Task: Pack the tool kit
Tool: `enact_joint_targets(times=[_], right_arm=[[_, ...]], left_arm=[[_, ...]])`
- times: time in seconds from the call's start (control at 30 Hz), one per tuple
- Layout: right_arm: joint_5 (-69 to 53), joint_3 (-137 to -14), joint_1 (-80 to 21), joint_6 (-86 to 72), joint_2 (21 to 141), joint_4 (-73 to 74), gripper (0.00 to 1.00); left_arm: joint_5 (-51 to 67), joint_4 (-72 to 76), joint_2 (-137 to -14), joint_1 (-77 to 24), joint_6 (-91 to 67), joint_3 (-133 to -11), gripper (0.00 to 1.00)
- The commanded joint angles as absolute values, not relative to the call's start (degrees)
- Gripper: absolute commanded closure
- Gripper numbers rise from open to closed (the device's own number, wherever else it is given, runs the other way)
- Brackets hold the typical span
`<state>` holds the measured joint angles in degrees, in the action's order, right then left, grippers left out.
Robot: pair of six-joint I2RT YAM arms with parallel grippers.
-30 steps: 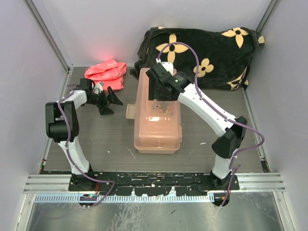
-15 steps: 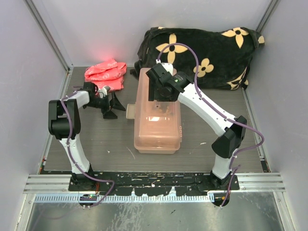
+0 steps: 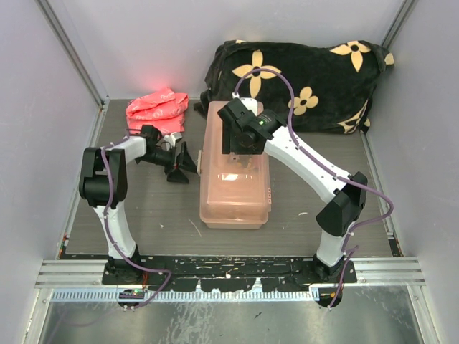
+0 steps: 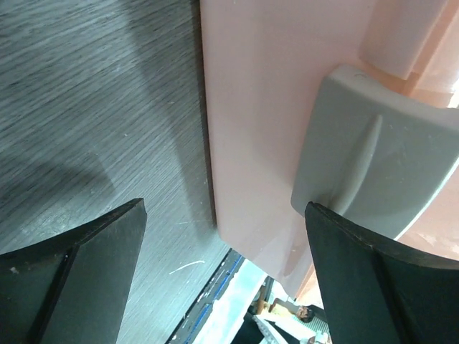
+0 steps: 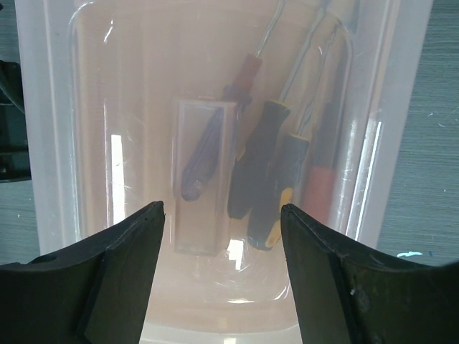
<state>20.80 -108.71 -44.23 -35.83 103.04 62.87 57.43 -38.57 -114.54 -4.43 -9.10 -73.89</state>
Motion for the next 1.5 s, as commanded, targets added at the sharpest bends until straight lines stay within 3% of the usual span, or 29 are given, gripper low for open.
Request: enact_joint_targets(times=[0.0, 0.27, 0.67, 1.2, 1.33, 1.47], right_arm=[[20.8, -107.3, -44.4, -36.4, 99.8, 61.5, 0.29], [19.9, -106.9, -44.4, -36.7, 99.6, 61.2, 0.29], [18.8, -107.8, -44.4, -37.4, 100.4, 63.6, 0.31], [15.4, -119.1, -46.3, -36.2, 109.5, 68.8, 0.35], [14.2, -119.7, -46.3, -36.3, 110.8, 68.9, 0.35], [13.7, -119.8, -46.3, -36.7, 111.1, 69.3, 0.35]], left_arm=[[62.3, -38.4, -112.0, -3.9, -8.0, -73.8, 0.06], [64.6, -34.3, -110.9, -3.9, -10.8, -71.6, 0.05], [70.6, -16.3, -106.9, -3.9, -23.1, -64.8, 0.04], [71.4, 0.5, -109.0, -3.9, -34.0, -61.2, 0.04], [72.1, 13.1, -109.9, -4.0, -43.0, -58.2, 0.03], [72.7, 35.7, -111.7, -4.0, -58.4, -54.5, 0.02]])
